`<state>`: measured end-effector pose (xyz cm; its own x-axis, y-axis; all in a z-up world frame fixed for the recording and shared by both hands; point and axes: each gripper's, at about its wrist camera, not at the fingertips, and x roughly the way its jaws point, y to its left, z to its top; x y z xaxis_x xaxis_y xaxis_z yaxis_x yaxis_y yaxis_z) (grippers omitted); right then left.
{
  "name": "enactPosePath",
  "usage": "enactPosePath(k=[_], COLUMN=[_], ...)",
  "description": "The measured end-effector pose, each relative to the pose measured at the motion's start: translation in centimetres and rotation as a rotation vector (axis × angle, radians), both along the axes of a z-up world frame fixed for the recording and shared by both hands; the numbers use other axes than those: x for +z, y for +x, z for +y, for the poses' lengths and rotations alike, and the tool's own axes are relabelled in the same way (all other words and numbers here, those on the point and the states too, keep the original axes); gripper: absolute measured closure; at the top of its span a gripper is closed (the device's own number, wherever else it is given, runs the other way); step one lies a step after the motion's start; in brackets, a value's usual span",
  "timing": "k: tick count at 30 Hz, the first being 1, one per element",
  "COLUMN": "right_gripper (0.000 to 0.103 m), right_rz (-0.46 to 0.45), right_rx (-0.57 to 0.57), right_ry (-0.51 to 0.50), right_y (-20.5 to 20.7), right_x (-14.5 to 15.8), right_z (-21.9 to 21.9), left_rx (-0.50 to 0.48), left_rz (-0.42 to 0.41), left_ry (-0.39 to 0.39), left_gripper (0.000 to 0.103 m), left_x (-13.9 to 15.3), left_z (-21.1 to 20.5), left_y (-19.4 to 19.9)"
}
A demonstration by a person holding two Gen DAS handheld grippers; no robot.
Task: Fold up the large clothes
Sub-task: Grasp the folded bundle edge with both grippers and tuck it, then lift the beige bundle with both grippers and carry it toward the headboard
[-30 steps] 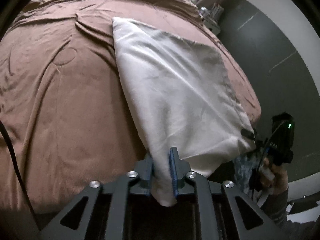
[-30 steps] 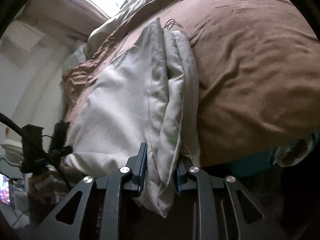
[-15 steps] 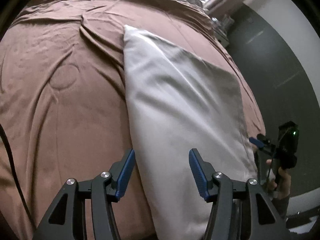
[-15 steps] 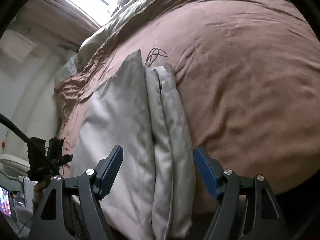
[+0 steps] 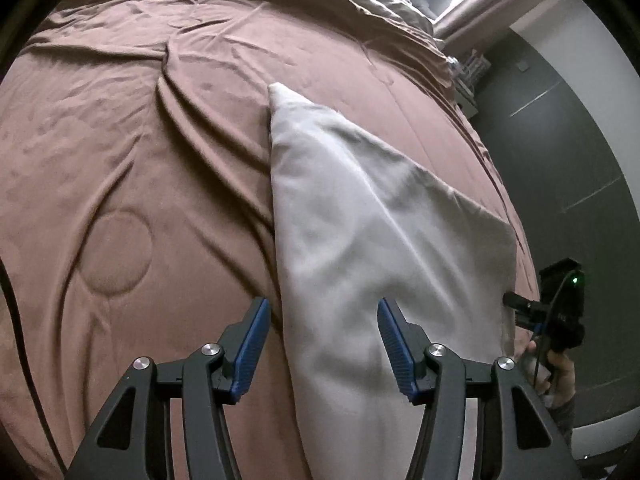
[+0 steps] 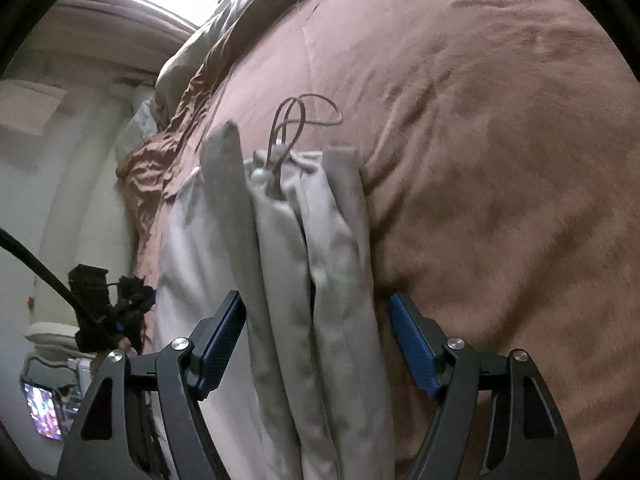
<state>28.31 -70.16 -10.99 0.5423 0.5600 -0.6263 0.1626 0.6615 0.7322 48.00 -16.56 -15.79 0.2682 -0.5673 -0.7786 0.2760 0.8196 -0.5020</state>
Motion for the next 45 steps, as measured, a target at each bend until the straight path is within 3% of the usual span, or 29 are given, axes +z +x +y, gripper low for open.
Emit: enactPosePath(k=[10, 12, 13, 15, 17, 18, 22, 29, 45], right_gripper=[0.031, 0.051, 0.054, 0.07, 0.082, 0.084, 0.087, 0.088, 0.088], right_rz=[0.015, 0.015, 0.021, -0.011, -0.056, -0.074, -0.122, -0.214, -0.439], right_rx=[0.039, 0.029, 0.022, 0.03, 0.048, 0.053, 0.06, 0.055, 0.113], right_ry=[0.088, 0.075, 0.067, 0.033, -0.023, -0.037, -0.049, -0.054, -0.07], right_y=[6.2, 6.3, 6.3, 5.9, 5.2, 4.7, 3.4, 0.0, -11.2], right_x=[-2.2, -2.2, -2.3, -1.5, 0.0, 0.7, 2.4, 4.5, 10.9], right_z=[-0.4, -0.5, -0.5, 0.3, 1.5, 2.0, 3.3, 5.4, 10.2], left_rx=[-0.005, 0.004, 0.008, 0.009, 0.018, 0.023, 0.009, 0.033, 0.065], left_rz=[-0.015, -0.015, -0.015, -0.019, -0.008, -0.015, -0.096, -0.164, -0.375], left_ry=[0.009, 0.021, 0.023, 0.027, 0.035, 0.054, 0.143, 0.079, -0.048], left_gripper=[0.047, 0.047, 0.047, 0.055, 0.07, 0.071, 0.086, 0.091, 0.093], left_x=[-0.9, -1.0, -1.1, -1.2, -1.2, -1.0, 0.7, 4.9, 15.9], left_z=[-1.8, -2.3, -2.4, -3.0, -3.6, -3.9, -5.1, -4.1, 0.1], left_y=[4.5, 5.4, 5.6, 6.1, 6.1, 5.9, 4.5, 2.6, -7.6])
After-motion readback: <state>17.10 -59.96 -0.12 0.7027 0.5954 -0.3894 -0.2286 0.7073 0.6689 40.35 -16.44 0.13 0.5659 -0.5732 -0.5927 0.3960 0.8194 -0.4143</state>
